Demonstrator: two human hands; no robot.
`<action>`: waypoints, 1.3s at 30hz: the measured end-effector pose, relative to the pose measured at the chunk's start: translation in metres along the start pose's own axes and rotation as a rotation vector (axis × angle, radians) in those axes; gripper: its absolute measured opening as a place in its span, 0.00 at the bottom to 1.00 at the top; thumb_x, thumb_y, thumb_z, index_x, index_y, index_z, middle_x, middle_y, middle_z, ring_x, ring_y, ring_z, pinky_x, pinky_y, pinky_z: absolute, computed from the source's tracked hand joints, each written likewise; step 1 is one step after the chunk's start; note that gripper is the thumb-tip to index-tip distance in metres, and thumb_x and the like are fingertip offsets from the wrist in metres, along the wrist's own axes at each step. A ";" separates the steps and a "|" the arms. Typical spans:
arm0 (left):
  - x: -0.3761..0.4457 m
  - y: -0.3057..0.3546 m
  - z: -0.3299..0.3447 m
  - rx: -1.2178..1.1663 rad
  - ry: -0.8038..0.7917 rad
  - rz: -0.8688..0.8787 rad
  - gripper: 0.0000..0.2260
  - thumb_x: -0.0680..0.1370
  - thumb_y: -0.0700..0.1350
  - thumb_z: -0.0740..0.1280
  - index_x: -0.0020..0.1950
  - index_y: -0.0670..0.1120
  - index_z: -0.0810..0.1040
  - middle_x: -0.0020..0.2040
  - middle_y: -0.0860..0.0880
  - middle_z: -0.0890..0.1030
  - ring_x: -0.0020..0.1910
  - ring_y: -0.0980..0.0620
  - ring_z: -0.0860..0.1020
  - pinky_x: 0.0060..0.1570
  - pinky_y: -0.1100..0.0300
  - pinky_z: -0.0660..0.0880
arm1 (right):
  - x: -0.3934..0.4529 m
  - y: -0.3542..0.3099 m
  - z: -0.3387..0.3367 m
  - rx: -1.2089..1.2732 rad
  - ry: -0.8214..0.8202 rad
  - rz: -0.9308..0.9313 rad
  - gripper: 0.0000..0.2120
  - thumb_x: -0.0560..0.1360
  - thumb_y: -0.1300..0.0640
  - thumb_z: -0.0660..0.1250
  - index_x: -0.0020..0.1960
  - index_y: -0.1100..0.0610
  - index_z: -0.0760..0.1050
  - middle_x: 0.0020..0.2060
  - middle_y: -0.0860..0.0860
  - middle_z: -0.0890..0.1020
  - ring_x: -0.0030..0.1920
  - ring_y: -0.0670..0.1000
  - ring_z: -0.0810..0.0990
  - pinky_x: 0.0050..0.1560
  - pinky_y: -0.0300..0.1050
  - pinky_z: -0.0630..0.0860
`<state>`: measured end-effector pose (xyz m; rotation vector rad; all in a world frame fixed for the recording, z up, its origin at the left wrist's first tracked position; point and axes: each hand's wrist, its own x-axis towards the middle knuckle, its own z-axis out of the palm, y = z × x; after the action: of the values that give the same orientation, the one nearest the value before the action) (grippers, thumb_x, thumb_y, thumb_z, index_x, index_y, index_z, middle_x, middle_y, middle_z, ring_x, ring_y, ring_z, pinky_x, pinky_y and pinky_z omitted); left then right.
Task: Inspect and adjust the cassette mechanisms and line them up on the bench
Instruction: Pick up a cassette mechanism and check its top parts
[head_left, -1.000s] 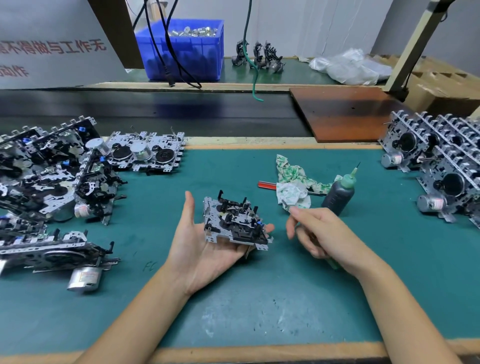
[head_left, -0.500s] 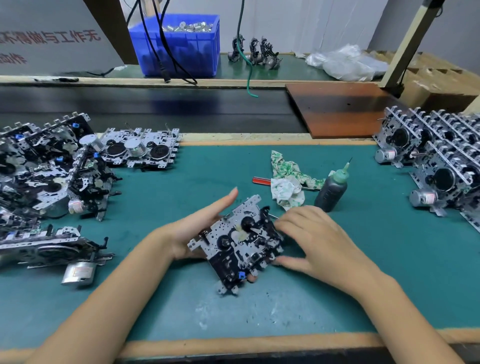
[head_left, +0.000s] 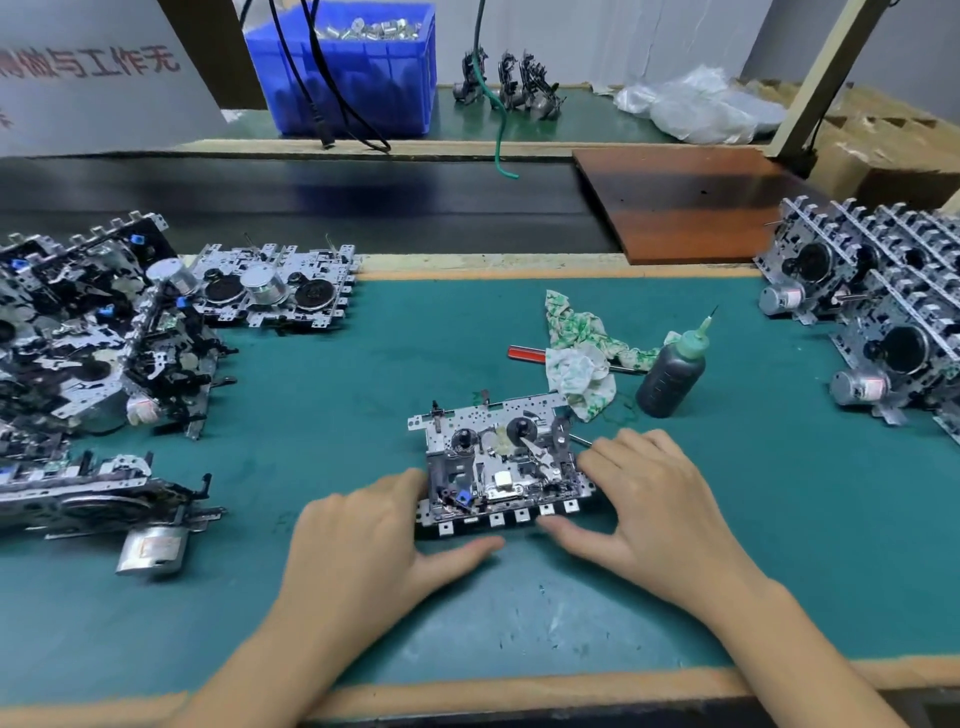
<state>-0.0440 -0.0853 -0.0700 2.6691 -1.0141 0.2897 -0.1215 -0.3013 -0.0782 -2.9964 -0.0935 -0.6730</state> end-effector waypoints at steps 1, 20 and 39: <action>0.001 0.000 0.002 -0.020 0.021 -0.009 0.26 0.64 0.75 0.55 0.32 0.52 0.60 0.21 0.50 0.72 0.21 0.47 0.75 0.22 0.62 0.61 | 0.000 0.000 0.000 -0.007 0.004 -0.006 0.22 0.70 0.36 0.60 0.32 0.55 0.70 0.28 0.48 0.71 0.31 0.52 0.70 0.39 0.44 0.60; 0.003 -0.002 0.015 -0.186 0.138 0.197 0.28 0.63 0.72 0.64 0.27 0.47 0.64 0.19 0.52 0.68 0.18 0.50 0.69 0.16 0.63 0.65 | -0.007 0.002 0.009 -0.112 0.093 0.017 0.29 0.68 0.30 0.58 0.27 0.56 0.67 0.23 0.49 0.70 0.28 0.52 0.68 0.38 0.46 0.64; 0.007 -0.004 0.019 -0.129 0.181 0.052 0.28 0.63 0.71 0.62 0.25 0.45 0.66 0.18 0.51 0.67 0.17 0.49 0.70 0.17 0.61 0.65 | -0.010 0.008 0.007 0.035 0.049 -0.133 0.26 0.68 0.34 0.65 0.28 0.56 0.67 0.25 0.49 0.69 0.31 0.52 0.67 0.39 0.44 0.65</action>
<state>-0.0347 -0.0928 -0.0867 2.4543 -1.0107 0.4514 -0.1264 -0.3095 -0.0894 -2.9575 -0.3013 -0.7491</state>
